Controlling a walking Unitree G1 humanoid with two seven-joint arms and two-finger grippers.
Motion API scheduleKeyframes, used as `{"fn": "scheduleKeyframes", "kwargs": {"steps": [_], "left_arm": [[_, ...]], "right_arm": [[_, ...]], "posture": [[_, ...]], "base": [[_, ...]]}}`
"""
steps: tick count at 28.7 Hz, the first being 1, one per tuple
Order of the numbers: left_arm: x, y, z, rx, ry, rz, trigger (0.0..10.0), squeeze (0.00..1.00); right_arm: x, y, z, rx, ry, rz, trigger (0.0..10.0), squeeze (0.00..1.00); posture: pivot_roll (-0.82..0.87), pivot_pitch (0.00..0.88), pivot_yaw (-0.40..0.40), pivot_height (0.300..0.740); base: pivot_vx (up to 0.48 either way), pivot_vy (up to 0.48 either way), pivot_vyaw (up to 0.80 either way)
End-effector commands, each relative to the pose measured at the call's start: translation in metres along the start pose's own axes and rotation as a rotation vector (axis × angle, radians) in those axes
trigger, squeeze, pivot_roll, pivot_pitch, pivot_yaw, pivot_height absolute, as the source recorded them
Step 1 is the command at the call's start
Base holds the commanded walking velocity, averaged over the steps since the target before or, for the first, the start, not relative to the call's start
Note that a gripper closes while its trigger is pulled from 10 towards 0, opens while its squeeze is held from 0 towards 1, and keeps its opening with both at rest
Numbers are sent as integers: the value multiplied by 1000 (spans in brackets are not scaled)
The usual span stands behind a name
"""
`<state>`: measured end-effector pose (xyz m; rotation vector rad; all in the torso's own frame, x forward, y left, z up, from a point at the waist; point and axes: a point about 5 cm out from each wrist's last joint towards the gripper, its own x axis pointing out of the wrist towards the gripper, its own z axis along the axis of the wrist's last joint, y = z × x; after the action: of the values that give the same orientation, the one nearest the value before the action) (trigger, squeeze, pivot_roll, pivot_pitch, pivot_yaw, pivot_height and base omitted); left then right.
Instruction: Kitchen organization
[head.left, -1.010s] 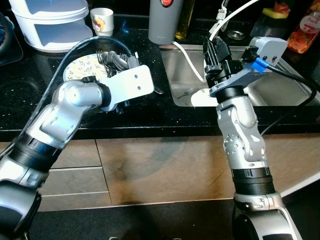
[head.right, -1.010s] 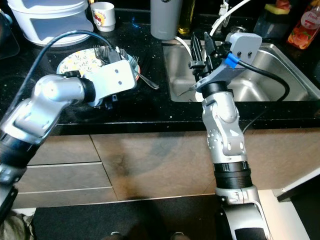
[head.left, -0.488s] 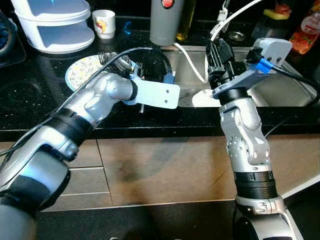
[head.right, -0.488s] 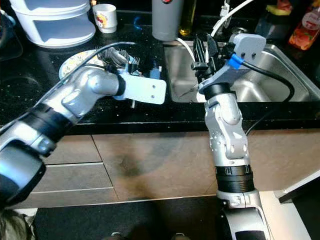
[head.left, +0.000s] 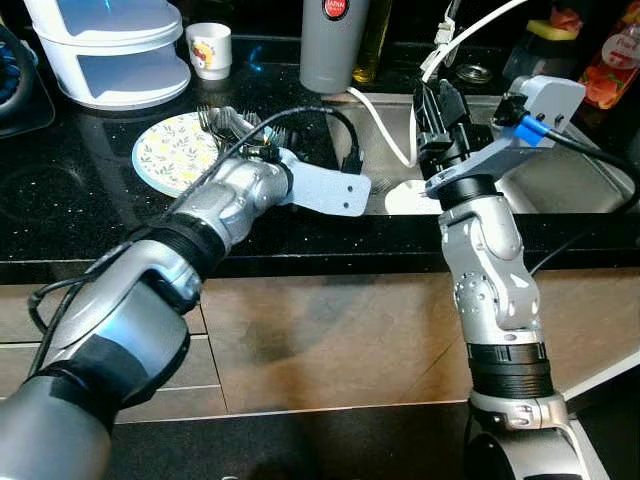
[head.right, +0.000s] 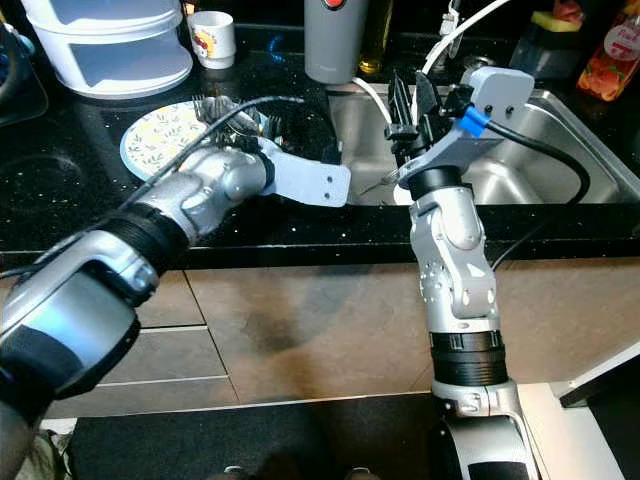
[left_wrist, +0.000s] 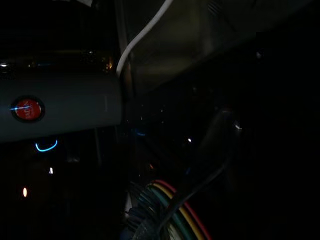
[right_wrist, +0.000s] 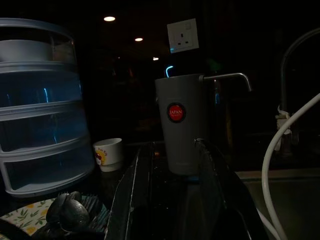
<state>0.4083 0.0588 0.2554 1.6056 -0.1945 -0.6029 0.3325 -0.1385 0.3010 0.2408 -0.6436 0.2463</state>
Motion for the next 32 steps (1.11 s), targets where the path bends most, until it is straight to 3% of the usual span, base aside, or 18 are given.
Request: {"fn": "scheduleKeyframes", "kwargs": {"steps": [1, 11, 12, 13, 14, 17, 20, 26, 27, 28, 32], "left_arm": [[2, -8, -2, 24, 7, -24, 0, 0], [-4, 13, -10, 12, 15, 131, 0, 0], [-12, 40, -12, 7, 26, 296, 2588, 0], [-14, 48, -13, 6, 28, 341, 10000, 0], [-14, 48, -13, 6, 28, 341, 10000, 0], [-23, 69, -13, 2, 18, 434, 10000, 0], [-30, 80, -16, 13, 26, 473, 10000, 0], [-34, 88, -19, 5, 41, 524, 10000, 0], [-42, 103, -21, -23, 48, 650, 10000, 0], [-46, 108, -21, -37, 47, 699, 10000, 0], [-52, 117, -21, -82, 34, 779, 10000, 0]], "right_arm": [[-1, 0, 5, 1, -17, -1, 10000, 0], [1, 1, 4, 15, -14, 3, 10000, 0], [2, 1, 4, 17, -14, 6, 10000, 0], [2, 1, 4, 18, -13, 7, 10000, 0], [2, 1, 4, 18, -13, 7, 10000, 0], [2, 0, 4, 19, -11, 8, 10000, 0], [3, 1, 5, 19, -11, 10, 10000, 0], [3, 1, 5, 19, -12, 8, 10000, 0], [3, 0, 5, 20, -12, 6, 10000, 0], [3, 0, 5, 20, -12, 6, 10000, 0], [3, 0, 6, 21, -12, 7, 10000, 0]], "posture": [[160, 93, -28, 740], [171, 93, -40, 740], [172, 93, -46, 740], [172, 93, -46, 740], [172, 93, -46, 740], [173, 94, -52, 740], [173, 94, -52, 740], [171, 93, -53, 740], [171, 93, -53, 740], [169, 95, -57, 740], [167, 96, -58, 740]], "base": [[0, 0, 0], [0, 0, 0], [0, 0, 0], [0, 0, 0], [0, 0, 0], [0, 0, 0], [0, 0, 0], [0, 0, 0], [0, 0, 0], [0, 0, 0], [0, 0, 0]]}}
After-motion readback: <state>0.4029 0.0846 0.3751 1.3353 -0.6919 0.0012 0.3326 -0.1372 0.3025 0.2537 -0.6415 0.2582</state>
